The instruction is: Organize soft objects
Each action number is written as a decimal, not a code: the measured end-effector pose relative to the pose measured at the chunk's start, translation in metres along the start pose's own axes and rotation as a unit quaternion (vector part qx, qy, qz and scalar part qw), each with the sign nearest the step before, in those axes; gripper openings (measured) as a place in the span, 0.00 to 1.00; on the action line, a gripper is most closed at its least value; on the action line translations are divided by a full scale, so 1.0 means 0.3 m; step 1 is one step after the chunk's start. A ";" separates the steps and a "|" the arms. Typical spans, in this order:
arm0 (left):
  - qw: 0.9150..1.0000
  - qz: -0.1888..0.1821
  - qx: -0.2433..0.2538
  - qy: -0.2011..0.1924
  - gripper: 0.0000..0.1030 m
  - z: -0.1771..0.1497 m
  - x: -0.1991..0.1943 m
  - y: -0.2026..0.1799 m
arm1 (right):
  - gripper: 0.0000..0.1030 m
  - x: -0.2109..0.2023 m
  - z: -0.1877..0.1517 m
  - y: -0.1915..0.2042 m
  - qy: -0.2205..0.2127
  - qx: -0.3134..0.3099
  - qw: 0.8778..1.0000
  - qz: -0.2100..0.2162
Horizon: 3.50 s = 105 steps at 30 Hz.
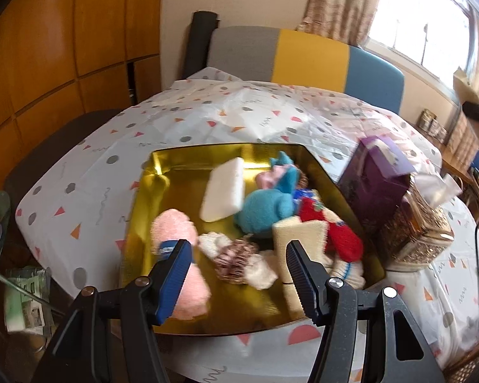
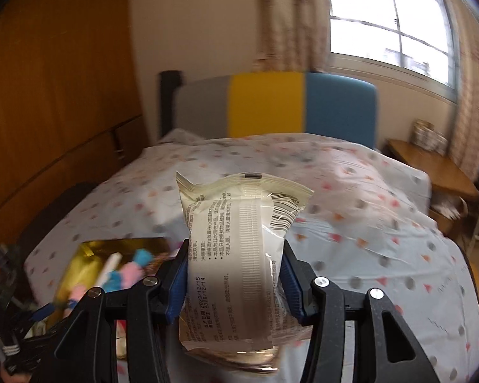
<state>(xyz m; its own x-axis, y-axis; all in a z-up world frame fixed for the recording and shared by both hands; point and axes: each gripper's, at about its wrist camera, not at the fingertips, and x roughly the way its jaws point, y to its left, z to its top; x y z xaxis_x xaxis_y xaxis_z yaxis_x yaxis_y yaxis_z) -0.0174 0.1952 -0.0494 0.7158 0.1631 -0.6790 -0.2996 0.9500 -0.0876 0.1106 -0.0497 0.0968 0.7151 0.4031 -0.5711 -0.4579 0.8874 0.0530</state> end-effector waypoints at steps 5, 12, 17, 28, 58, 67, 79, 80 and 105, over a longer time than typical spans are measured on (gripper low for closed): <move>0.999 0.026 -0.030 0.003 0.61 -0.003 -0.001 0.093 | 0.50 0.169 -0.065 0.277 0.077 -0.065 0.991 0.087; 0.996 0.056 -0.064 0.006 0.61 -0.010 0.007 0.196 | 0.50 0.477 -0.182 0.493 0.165 -0.079 0.973 0.142; 0.997 0.054 -0.063 0.000 0.61 0.000 0.003 0.204 | 0.50 0.643 -0.207 0.605 0.193 -0.093 0.967 0.135; 0.998 0.042 -0.056 -0.001 0.62 0.018 0.018 0.173 | 0.52 0.765 -0.231 0.622 0.209 -0.109 0.967 0.101; 0.998 0.043 -0.035 -0.016 0.75 0.019 -0.029 0.089 | 0.47 0.446 -0.299 0.473 0.110 -0.058 0.988 0.093; 0.998 0.038 -0.028 -0.050 0.96 0.034 -0.085 0.001 | 0.50 0.288 -0.334 0.389 0.049 -0.034 0.998 -0.007; 0.997 0.046 -0.020 -0.061 1.00 0.022 -0.117 -0.075 | 0.53 0.212 -0.368 0.293 0.031 0.003 0.998 -0.049; 0.997 0.052 -0.017 -0.062 1.00 0.021 -0.119 -0.081 | 0.53 0.212 -0.368 0.290 0.033 0.005 0.998 -0.049; 0.995 0.072 -0.015 -0.059 1.00 0.008 -0.122 -0.080 | 0.53 0.208 -0.377 0.304 0.033 0.006 0.999 -0.038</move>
<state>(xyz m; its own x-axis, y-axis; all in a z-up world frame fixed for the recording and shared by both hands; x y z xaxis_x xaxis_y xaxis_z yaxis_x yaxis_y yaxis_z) -0.0347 0.1670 -0.0206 0.7326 0.3297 -0.5955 -0.4227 0.9061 -0.0184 0.0537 0.0311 -0.0266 0.7119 0.3186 -0.6258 -0.3959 0.9181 0.0170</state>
